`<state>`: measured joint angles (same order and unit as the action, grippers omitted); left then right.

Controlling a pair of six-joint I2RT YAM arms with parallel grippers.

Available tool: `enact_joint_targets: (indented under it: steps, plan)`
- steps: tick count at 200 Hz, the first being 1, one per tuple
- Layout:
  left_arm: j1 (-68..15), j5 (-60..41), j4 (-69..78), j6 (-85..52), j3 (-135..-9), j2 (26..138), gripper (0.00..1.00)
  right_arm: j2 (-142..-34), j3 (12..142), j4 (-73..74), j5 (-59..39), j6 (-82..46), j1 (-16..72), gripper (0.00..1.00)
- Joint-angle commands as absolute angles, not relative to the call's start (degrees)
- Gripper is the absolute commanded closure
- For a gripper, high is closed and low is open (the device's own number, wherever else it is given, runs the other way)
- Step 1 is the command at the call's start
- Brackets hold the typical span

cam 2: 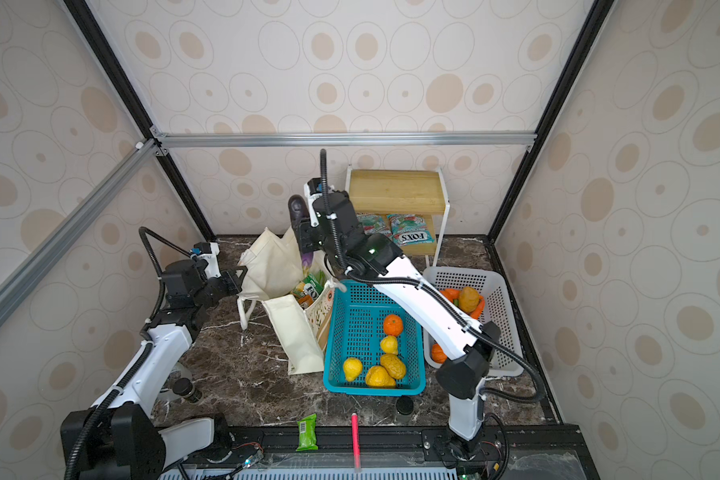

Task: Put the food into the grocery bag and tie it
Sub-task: 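Lower the eggplant into the tote bag and open the right gripper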

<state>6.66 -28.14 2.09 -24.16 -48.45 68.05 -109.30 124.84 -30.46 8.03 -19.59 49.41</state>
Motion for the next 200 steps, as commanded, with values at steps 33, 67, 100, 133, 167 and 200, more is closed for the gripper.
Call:
enact_joint_targets:
  steps: [33, 67, 100, 133, 167, 200]
  plan:
    - [7.0, -28.1, 5.0, -23.3, -49.7, 66.4, 1.0, -118.0, 127.4, -39.5, 8.6, -18.0, 52.9, 0.72]
    - [7.1, -28.1, 5.0, -23.4, -49.7, 66.4, 1.0, -121.1, 126.2, -43.1, 10.8, -17.0, 53.0, 0.72]
    - [7.1, -27.9, 4.9, -23.3, -49.7, 66.2, 1.0, -126.0, 127.8, -45.7, 10.8, -16.8, 52.9, 0.71]
    - [7.1, -27.3, 3.9, -22.2, -50.2, 65.7, 1.0, -130.6, 130.1, -47.1, 8.1, -17.8, 52.7, 0.71]
    - [7.1, -24.3, 3.2, -21.2, -50.3, 64.8, 1.0, -132.8, 131.3, -47.4, 7.9, -19.1, 52.7, 0.65]
    - [7.2, -24.2, 3.2, -21.0, -50.3, 64.9, 1.0, -131.1, 134.2, -47.8, 7.0, -19.3, 53.1, 0.39]
